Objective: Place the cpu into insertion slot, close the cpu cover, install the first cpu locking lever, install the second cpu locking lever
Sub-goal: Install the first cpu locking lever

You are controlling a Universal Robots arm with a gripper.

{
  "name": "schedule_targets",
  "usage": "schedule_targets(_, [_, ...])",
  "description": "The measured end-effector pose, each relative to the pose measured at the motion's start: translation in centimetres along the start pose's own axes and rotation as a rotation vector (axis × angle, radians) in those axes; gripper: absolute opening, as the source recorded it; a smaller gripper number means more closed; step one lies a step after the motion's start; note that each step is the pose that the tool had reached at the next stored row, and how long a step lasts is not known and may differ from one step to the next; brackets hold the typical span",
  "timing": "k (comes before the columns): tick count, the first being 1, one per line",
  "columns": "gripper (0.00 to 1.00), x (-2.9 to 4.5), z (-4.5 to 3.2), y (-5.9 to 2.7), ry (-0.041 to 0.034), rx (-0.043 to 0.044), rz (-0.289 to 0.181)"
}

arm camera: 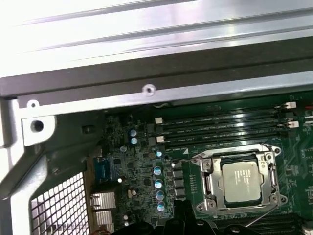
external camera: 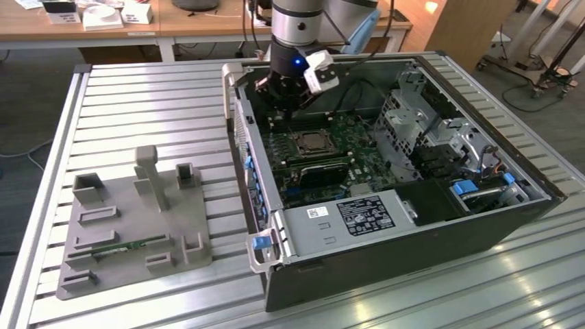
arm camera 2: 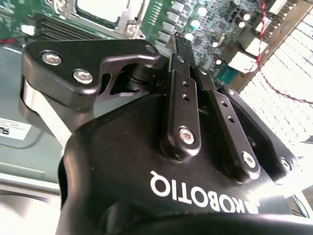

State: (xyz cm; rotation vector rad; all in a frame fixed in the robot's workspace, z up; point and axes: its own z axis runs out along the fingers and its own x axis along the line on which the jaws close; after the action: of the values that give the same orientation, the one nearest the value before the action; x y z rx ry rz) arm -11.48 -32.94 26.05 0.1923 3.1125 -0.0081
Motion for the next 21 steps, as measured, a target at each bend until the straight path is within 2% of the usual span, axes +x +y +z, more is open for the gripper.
schedule_targets(4, [0.1, 0.68, 0.01, 0.01, -0.0001, -0.0003, -0.013])
schedule_targets(10, [0.1, 0.78, 0.05, 0.15, -0.0003, -0.0019, -0.083])
schedule_targets(21, [0.1, 1.4, 0.09, 1.81, -0.0004, -0.0026, -0.114])
